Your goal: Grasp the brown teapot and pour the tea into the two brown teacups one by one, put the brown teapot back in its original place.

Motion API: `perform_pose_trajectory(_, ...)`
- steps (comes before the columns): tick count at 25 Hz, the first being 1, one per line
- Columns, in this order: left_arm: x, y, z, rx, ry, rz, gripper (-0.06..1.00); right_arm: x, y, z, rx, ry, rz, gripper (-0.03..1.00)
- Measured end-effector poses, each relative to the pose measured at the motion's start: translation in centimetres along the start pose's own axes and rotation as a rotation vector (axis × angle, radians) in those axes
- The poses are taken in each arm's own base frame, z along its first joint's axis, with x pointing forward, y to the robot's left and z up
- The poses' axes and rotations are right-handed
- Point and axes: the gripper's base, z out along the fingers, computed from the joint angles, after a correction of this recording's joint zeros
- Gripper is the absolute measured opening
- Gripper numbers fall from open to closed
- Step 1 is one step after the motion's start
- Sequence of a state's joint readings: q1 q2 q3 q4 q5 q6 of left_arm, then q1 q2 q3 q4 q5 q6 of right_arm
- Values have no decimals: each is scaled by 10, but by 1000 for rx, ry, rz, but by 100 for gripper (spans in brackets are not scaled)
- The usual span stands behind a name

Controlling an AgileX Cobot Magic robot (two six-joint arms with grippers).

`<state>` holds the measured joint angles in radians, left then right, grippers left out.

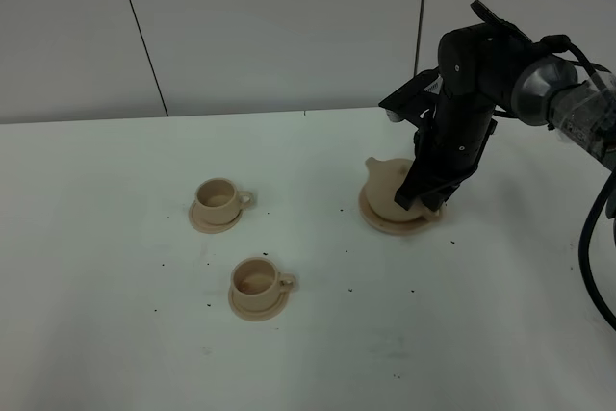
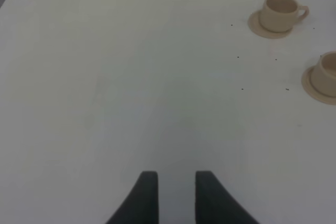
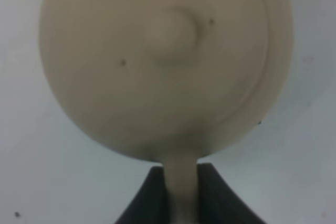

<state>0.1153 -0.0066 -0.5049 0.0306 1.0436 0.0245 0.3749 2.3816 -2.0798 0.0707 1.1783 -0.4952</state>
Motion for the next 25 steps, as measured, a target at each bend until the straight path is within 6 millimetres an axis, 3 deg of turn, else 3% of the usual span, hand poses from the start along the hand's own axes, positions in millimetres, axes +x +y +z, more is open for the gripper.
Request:
perform_pose_trajectory(9, 0, 0, 0, 0, 0, 0, 24, 0, 1, 0, -6, 4, 5, 37)
perform_pose_trajectory(25, 0, 0, 0, 0, 0, 0, 24, -2, 2, 1, 63, 28, -126, 38)
